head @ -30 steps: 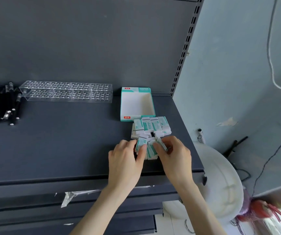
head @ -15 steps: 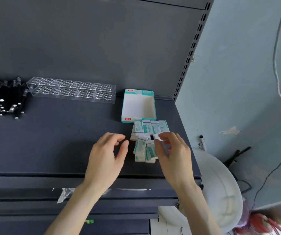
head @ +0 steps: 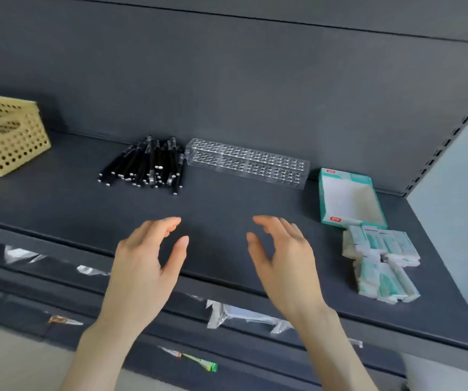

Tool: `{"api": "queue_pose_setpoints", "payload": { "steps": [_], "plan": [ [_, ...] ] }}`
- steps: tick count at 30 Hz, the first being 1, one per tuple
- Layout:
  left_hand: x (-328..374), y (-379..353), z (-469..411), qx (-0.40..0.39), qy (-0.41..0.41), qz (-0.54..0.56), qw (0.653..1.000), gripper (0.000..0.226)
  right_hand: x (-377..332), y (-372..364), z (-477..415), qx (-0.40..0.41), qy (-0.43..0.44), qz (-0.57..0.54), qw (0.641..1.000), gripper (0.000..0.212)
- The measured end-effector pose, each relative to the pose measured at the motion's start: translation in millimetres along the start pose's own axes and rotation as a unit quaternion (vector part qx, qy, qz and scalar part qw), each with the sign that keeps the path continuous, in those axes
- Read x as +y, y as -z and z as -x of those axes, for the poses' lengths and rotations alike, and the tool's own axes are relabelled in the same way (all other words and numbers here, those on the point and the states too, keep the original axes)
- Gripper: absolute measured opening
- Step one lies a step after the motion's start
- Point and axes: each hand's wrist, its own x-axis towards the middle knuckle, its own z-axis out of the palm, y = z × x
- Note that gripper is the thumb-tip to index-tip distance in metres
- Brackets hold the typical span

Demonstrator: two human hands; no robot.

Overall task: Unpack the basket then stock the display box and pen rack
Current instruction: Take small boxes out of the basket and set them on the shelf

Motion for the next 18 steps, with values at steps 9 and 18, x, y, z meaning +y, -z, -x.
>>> {"api": "queue_pose_setpoints", "payload": {
  "steps": [9,18],
  "plan": [
    [-176,136,-5,0.024,0.046,-0.038,0.998,0.023,-167,-159,-18,-0.063,0.039,-0.042,0.996,0.024],
    [-289,224,-74,0.068,0.055,-0.05,0.995,0.021,-283,-259,-86,-0.08,0.087,-0.07,0.991,0.022]
  ]
}}
